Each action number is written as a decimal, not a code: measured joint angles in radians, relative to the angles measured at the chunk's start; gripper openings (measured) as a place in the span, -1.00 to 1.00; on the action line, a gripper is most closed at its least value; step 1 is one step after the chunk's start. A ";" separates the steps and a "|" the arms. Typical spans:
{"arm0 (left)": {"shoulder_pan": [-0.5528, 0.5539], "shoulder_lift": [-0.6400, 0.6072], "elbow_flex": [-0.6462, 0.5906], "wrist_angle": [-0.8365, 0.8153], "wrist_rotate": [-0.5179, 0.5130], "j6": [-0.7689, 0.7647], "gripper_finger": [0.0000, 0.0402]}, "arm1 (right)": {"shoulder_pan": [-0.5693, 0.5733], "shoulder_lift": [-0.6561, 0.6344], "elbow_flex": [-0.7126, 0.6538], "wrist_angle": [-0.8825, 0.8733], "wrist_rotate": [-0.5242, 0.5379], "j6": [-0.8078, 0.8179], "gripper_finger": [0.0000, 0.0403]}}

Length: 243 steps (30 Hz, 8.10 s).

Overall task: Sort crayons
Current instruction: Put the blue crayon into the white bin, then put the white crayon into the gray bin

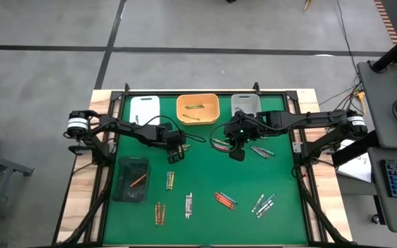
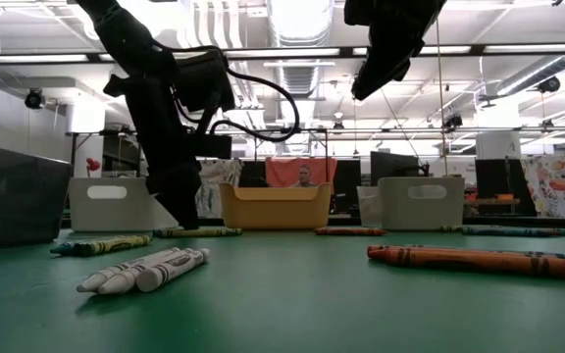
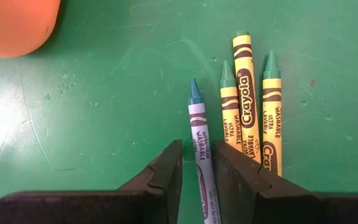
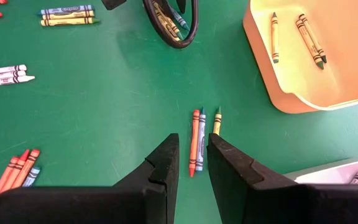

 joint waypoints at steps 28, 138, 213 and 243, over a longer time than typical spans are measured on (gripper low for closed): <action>-0.003 0.001 -0.001 0.005 -0.014 -0.058 -0.95 | 0.000 0.000 0.000 0.000 0.000 0.000 -0.64; -0.274 -0.506 0.081 0.220 -0.261 0.156 -0.71 | 0.353 0.117 0.000 -0.091 -0.144 0.861 -0.64; -0.307 -0.508 0.092 0.227 -0.259 0.204 -0.71 | 0.738 0.474 -0.005 -0.185 -0.040 0.306 -0.64; -0.307 -0.509 0.112 0.240 -0.260 0.177 -0.71 | 0.476 0.346 0.112 -0.360 0.261 0.405 -0.95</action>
